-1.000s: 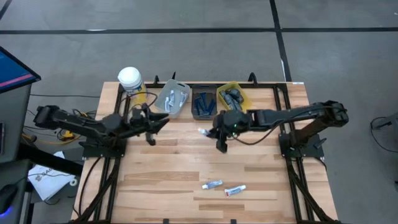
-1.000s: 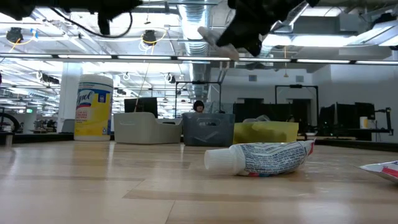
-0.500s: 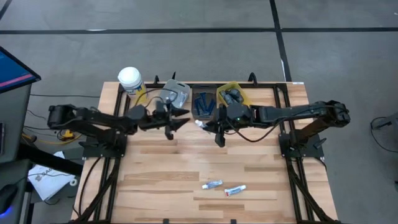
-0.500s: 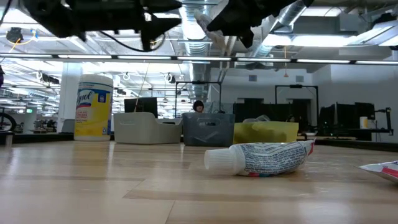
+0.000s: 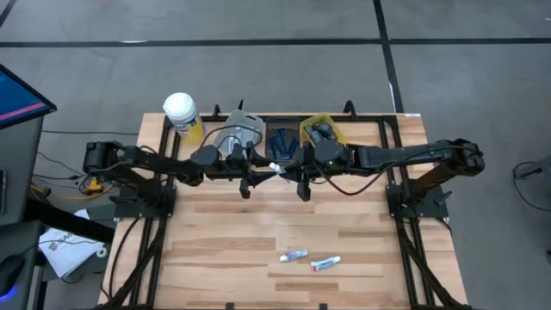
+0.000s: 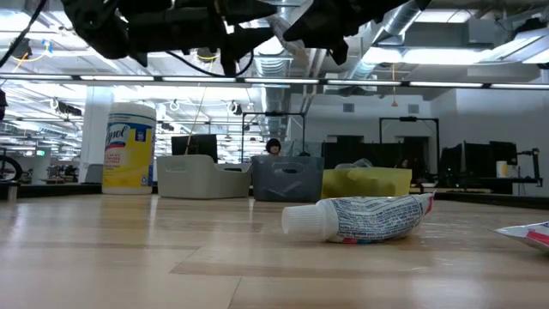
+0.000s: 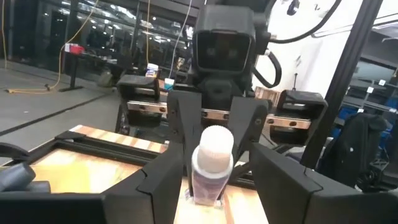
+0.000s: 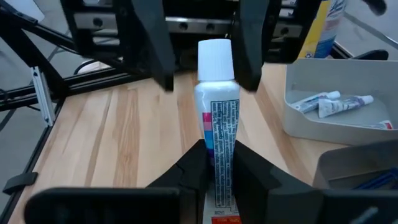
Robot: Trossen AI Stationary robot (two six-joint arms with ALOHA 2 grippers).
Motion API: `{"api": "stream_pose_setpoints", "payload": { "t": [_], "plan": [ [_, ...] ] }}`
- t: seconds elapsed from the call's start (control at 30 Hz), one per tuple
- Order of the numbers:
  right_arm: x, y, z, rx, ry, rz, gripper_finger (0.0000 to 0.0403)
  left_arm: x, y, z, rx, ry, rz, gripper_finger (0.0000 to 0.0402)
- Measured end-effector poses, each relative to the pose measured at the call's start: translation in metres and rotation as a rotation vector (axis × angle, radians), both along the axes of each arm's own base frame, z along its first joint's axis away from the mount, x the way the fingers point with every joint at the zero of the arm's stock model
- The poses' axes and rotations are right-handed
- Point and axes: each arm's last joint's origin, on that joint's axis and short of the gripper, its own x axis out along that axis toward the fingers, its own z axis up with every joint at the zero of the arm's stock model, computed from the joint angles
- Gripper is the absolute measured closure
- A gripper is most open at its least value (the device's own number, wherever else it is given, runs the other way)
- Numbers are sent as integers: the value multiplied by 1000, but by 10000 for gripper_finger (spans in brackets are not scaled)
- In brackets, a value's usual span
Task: Pick & Place Travel size toiletries
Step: Put the toothpaste into the gray bin
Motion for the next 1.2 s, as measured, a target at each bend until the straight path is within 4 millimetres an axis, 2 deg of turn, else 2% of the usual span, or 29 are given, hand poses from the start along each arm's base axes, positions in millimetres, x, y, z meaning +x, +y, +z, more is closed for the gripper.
{"api": "stream_pose_setpoints", "payload": {
  "t": [0.17,0.53,1.07,1.2],
  "plan": [
    [0,0,0,-2,-1,1,348,1,0,5,17,-20,3,230],
    [1,0,1,-24,-14,12,348,-1,0,8,32,-32,-22,291],
    [1,0,1,-38,-14,18,348,-1,2,8,31,-32,-5,339],
    [1,0,1,-45,-14,21,348,-1,2,8,31,-31,-7,341]
  ]
}}
